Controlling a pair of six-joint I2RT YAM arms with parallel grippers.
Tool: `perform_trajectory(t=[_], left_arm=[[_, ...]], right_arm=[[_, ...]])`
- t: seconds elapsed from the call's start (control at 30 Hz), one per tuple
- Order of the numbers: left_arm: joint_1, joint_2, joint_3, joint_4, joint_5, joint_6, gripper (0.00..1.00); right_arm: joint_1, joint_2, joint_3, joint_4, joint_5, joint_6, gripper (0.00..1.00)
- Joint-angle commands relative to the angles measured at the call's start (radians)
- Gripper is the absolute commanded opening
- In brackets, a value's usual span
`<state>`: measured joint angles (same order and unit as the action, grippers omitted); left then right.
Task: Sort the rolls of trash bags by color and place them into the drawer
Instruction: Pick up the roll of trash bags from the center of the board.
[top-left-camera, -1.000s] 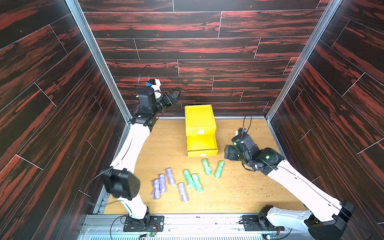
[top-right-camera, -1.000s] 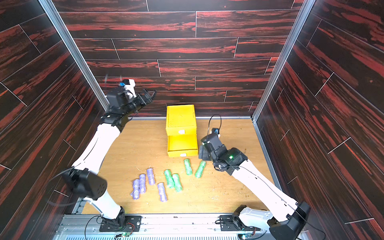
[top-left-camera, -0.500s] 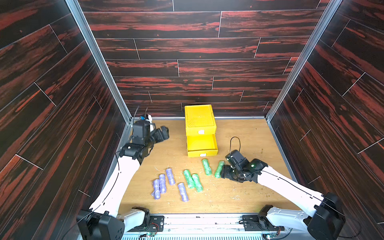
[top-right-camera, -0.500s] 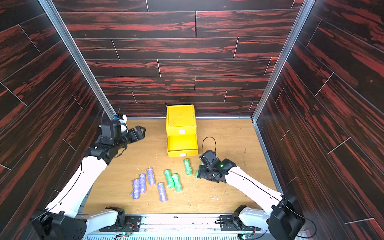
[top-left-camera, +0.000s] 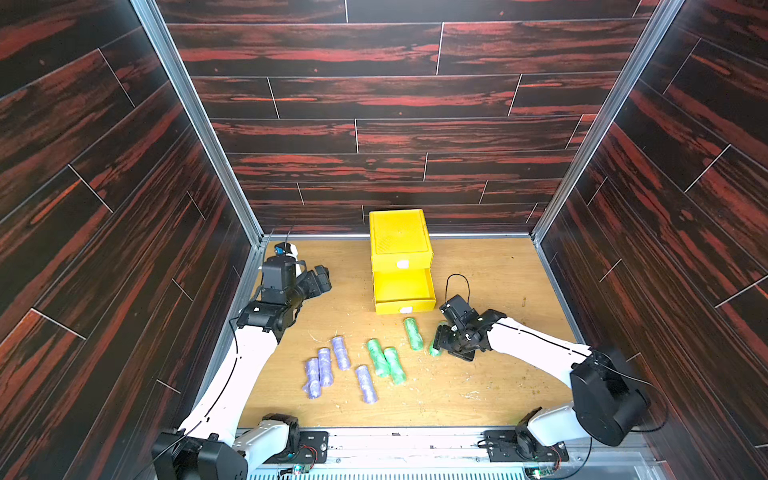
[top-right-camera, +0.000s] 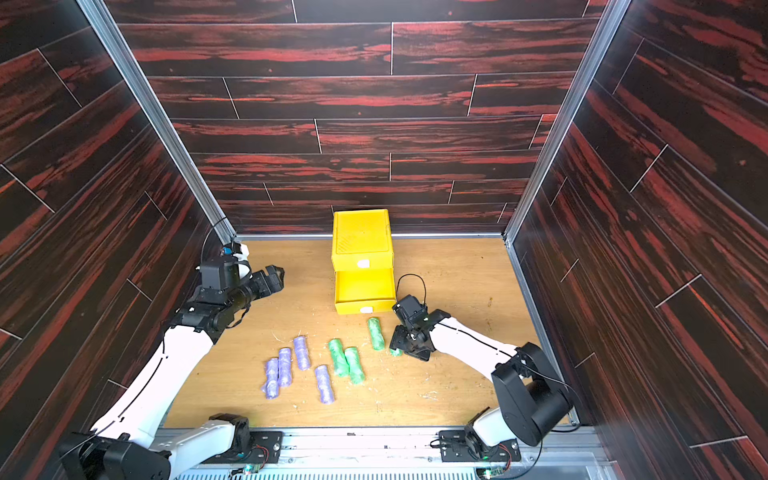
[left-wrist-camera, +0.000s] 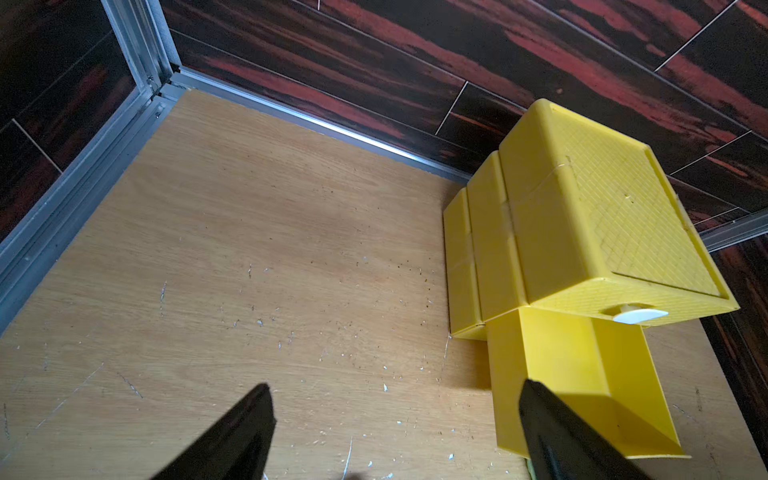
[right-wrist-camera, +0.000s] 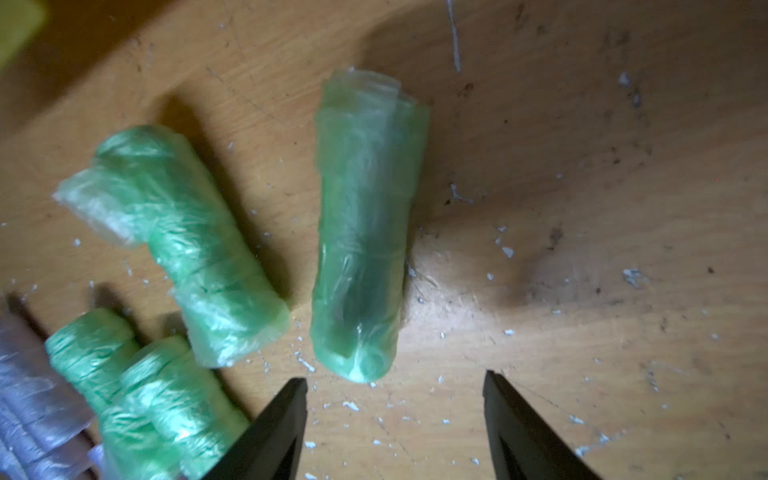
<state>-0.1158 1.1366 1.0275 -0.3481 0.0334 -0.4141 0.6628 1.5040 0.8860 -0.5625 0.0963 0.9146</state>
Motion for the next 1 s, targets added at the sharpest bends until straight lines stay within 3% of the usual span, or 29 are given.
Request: perform_trajectory(t=[0.0,0.37,0.67,0.97], left_arm=[[0.01,-0.031,-0.014,0.014,0.002,0.016,0.96],[0.022,-0.054,-0.019,0.018,0.023,0.003,0.96],[0.031,-0.067,-0.02,0.02,0.034,0.001,0.96],[0.033,-0.075,-0.024,0.023,0.042,-0.003,0.96]], right_arm=[[-0.006,0.034,0.03,0.037,-0.001,0.026,0.69],[-0.009,0.107,0.072,0.036,0.074,0.056,0.65],[-0.011,0.161,0.093,0.047,0.097,0.063,0.52],[-0.022,0.208,0.093,0.064,0.102,0.035,0.49]])
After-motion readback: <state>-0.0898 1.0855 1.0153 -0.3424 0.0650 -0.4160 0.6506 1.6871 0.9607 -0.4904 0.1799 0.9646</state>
